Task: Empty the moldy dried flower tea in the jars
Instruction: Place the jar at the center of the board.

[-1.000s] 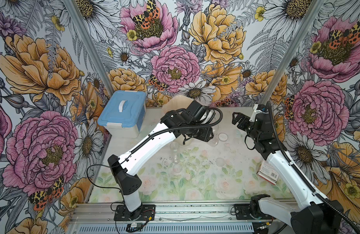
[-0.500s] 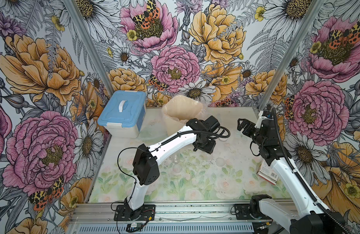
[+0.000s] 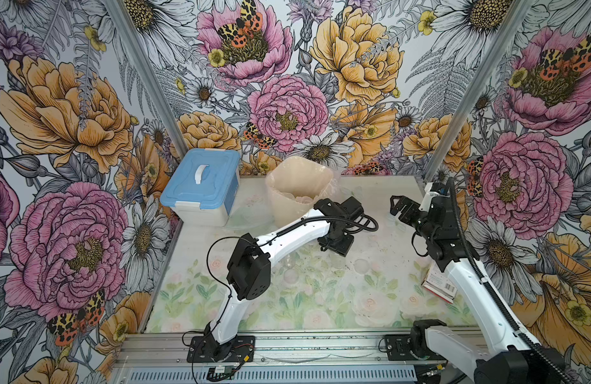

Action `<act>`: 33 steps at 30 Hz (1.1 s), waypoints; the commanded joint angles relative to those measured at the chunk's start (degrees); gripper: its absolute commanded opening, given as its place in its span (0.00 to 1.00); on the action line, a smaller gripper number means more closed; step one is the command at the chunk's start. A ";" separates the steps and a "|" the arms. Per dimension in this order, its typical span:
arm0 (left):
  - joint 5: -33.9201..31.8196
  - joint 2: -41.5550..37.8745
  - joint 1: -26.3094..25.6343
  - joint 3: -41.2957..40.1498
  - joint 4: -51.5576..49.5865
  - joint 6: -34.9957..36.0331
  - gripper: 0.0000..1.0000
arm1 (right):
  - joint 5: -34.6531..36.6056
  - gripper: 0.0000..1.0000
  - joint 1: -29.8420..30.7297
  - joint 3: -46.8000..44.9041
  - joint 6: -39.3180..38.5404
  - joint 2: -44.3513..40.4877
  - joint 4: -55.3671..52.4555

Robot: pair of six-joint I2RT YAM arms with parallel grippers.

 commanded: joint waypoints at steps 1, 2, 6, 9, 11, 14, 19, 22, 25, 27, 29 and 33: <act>-2.71 1.72 -0.54 1.82 0.22 0.85 0.30 | -0.78 0.99 -0.60 -0.44 -0.63 -0.16 0.49; -2.81 1.97 -0.61 2.18 0.25 0.82 0.30 | -0.78 0.99 -0.68 -0.49 -0.63 -0.16 0.49; -4.10 3.38 -1.02 4.05 0.27 0.51 0.32 | -0.83 0.99 -1.10 -0.74 -0.63 -0.09 0.48; -4.69 4.61 -1.50 5.25 0.27 0.51 0.32 | -1.18 1.00 -1.38 -0.85 -0.74 -0.16 0.45; -4.66 5.36 -1.89 5.82 0.26 0.51 0.32 | -1.45 0.99 -1.56 -0.99 -0.71 -0.07 0.47; -5.10 6.25 -2.33 6.32 0.24 0.33 0.33 | -1.61 0.99 -1.89 -1.10 -0.80 -0.07 0.45; -6.24 7.23 -3.11 7.03 0.26 0.10 0.34 | -2.14 1.00 -2.20 -1.25 -0.80 0.15 0.49; -6.58 7.65 -3.34 7.31 0.20 -0.07 0.37 | -2.48 0.99 -2.44 -1.37 -0.80 0.24 0.49; -7.08 7.95 -3.61 7.39 0.27 -0.10 0.41 | -2.61 1.00 -2.46 -1.47 -0.80 0.11 0.49; -7.12 8.18 -3.70 7.39 0.24 0.00 0.44 | -2.72 0.99 -2.63 -1.63 -0.80 0.02 0.49; -7.62 8.29 -4.01 7.30 0.25 -0.18 0.48 | -2.93 0.99 -2.75 -1.63 -0.78 -0.06 0.49; -8.30 8.43 -4.40 7.32 0.26 -0.14 0.54 | -3.24 0.99 -2.84 -1.63 -0.80 -0.38 0.47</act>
